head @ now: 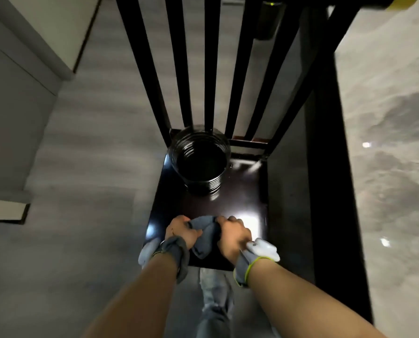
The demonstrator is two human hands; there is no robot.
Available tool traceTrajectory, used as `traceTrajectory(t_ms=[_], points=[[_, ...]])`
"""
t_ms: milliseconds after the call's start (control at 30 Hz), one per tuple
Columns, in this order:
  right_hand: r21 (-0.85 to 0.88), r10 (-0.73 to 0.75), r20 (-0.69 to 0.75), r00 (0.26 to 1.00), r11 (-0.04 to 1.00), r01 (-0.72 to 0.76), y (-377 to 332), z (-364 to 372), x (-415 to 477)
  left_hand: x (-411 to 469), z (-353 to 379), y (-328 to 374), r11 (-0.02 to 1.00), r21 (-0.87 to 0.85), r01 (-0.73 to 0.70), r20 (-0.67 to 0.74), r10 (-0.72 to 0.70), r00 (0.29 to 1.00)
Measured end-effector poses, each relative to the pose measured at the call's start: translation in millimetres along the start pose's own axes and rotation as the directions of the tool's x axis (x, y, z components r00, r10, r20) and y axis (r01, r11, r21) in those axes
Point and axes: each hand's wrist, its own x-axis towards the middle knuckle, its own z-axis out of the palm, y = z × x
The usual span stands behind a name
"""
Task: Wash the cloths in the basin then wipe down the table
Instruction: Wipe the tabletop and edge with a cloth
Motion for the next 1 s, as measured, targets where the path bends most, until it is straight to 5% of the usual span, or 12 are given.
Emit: traceTrajectory(t_ms=[233, 400, 500, 633, 833, 1000], points=[[-0.103, -0.037, -0.117, 0.992, 0.994, 0.025, 33, 1, 55, 41, 55, 25, 0.902, 0.38, -0.203, -0.175, 0.286, 0.942], [-0.151, 0.014, -0.011, 1.0, 0.988, -0.016, 66, 19, 100, 77, 108, 30, 0.771, 0.517, -0.373, 0.088, 0.386, 0.918], [-0.119, -0.004, -0.021, 1.0, 0.993, 0.002, 73, 36, 110, 93, 121, 14, 0.668, 0.621, -0.41, -0.008, 0.528, 0.849], [-0.165, -0.048, -0.132, 0.99, 0.986, 0.026, 76, 44, 133, 109, 136, 8, 0.631, 0.655, -0.416, 0.027, 0.53, 0.848], [-0.166, -0.118, -0.118, 0.986, 0.981, 0.097, 79, 24, 159, 101, 138, 29, 0.745, 0.537, -0.396, 0.037, 0.448, 0.893], [-0.092, -0.082, -0.108, 0.991, 0.993, 0.072, 60, 39, 140, 104, 109, 17, 0.665, 0.636, -0.391, 0.107, 0.426, 0.898]])
